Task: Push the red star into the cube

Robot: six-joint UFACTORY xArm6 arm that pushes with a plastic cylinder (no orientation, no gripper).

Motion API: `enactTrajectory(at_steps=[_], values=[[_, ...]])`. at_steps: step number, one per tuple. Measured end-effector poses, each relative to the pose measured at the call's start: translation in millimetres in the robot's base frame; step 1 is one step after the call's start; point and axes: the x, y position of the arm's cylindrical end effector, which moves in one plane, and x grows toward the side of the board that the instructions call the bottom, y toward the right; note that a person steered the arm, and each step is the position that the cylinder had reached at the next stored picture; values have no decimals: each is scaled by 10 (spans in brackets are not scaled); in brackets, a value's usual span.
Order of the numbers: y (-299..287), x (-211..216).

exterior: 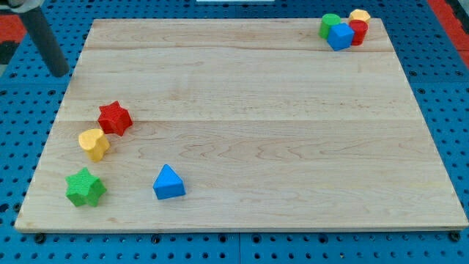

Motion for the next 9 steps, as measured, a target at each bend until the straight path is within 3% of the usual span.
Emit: enactTrajectory(at_steps=[2, 3, 5, 8, 9], values=[[109, 1014], [693, 1067], [1877, 746], [1976, 683], [2639, 637]])
